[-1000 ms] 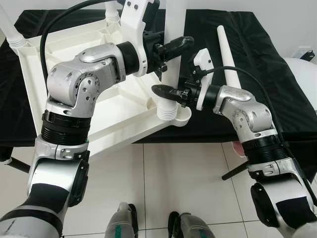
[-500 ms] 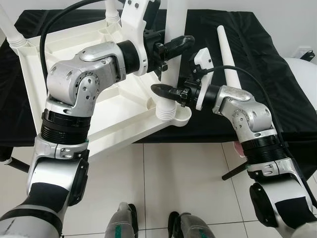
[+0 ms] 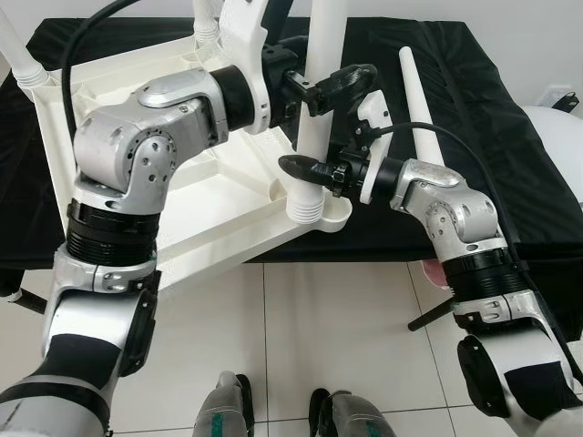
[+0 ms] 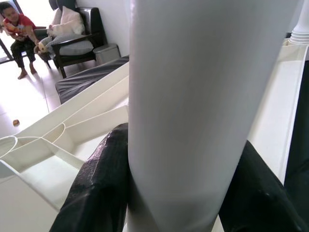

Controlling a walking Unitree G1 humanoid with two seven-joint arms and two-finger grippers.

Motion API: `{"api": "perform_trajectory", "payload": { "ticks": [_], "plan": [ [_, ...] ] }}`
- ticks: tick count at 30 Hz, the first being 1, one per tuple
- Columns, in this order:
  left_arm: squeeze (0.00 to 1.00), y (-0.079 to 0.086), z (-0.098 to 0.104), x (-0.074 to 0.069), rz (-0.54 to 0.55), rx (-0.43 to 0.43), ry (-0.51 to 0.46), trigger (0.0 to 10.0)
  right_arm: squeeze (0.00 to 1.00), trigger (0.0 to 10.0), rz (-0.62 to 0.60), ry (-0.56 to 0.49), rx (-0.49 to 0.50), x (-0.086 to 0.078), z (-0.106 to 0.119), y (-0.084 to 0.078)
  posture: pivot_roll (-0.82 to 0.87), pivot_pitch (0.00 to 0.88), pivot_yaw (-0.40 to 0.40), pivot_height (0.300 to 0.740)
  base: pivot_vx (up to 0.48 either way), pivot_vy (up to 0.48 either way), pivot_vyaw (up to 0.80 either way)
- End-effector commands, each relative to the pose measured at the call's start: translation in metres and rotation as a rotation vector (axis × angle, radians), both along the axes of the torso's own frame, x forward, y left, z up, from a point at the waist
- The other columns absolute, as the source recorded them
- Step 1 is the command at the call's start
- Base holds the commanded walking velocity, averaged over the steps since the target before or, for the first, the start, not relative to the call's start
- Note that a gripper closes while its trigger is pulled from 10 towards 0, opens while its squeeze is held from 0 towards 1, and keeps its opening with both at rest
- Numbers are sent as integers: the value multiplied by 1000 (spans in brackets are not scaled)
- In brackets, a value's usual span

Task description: Building children table

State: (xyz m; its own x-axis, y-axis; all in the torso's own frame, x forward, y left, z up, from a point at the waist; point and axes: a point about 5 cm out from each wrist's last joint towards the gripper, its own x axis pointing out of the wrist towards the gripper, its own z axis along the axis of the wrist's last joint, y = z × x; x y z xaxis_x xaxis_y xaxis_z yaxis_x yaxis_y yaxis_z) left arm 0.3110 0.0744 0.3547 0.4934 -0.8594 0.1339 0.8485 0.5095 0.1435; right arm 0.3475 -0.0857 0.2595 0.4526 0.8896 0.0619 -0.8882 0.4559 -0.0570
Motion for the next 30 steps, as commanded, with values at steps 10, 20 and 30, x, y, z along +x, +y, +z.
{"api": "perform_trajectory", "payload": {
  "ticks": [10,20,30],
  "plan": [
    [0,13,0,-2,-71,74,-4,10000,0,10000,-72,-47,77,9,17,-9,-7,176,-33,740,0,0,0],
    [0,38,-5,3,25,20,49,10000,0,10000,-131,-65,104,11,17,-18,-10,165,-26,740,0,0,0],
    [0,52,-35,10,253,13,104,10000,0,10000,-252,-75,159,15,14,-30,-9,153,-30,740,0,0,0]
  ]
}}
